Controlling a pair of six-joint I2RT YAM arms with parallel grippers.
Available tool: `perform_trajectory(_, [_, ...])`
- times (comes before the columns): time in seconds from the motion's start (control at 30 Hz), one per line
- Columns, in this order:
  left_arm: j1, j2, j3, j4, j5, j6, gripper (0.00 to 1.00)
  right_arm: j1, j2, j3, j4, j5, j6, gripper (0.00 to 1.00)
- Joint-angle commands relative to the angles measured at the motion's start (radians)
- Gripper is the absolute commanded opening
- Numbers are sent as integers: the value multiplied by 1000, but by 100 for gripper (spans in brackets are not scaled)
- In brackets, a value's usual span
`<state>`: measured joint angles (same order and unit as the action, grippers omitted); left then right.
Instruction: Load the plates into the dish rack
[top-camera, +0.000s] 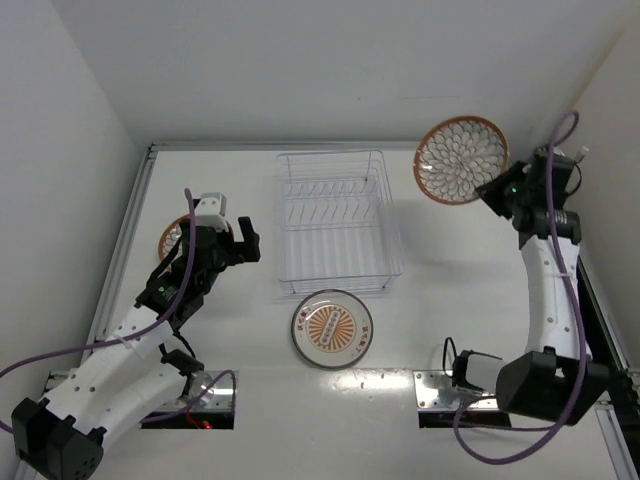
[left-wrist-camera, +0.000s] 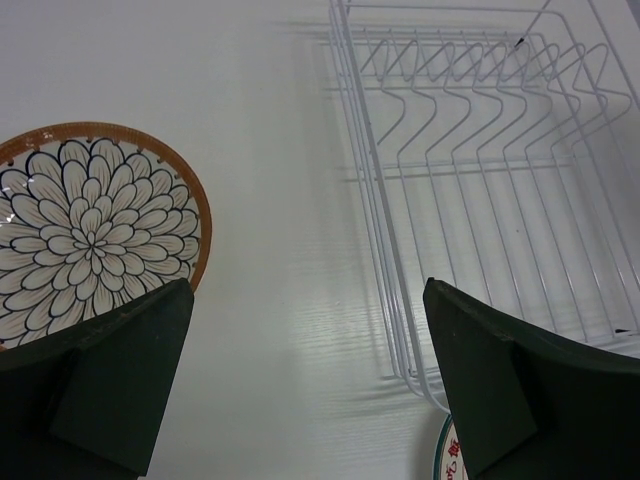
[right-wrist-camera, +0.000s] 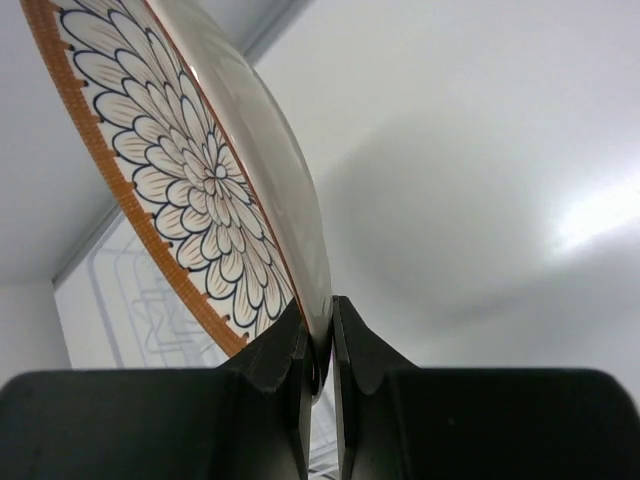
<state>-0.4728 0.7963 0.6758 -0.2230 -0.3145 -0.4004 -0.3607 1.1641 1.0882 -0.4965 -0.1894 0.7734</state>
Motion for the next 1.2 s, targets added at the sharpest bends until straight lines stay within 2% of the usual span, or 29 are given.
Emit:
perform_trajectory(0.0, [-10, -16, -4, 30, -6, 8, 100, 202, 58, 205, -42, 212, -35, 0])
perform_trajectory(0.1, [-10, -16, -4, 30, -6, 8, 100, 358, 147, 314, -86, 445, -74, 0])
perform_trajectory(0.2, [-10, -16, -4, 30, -15, 8, 100, 481, 254, 418, -140, 603, -108, 0])
perform_trajectory(0.47, [-10, -6, -4, 39, -15, 17, 100, 693, 526, 709, -312, 983, -163, 0])
perform_trajectory(0.8, [-10, -6, -4, 39, -34, 17, 100, 842, 758, 967, -376, 1219, -247, 0])
perform_trajectory(0.97, [-10, 3, -4, 39, -43, 26, 100, 897, 809, 990, -389, 1291, -267, 0])
perform_trajectory(1.17, [-10, 12, -4, 39, -43, 26, 100, 919, 838, 1001, -369, 1300, -301, 0])
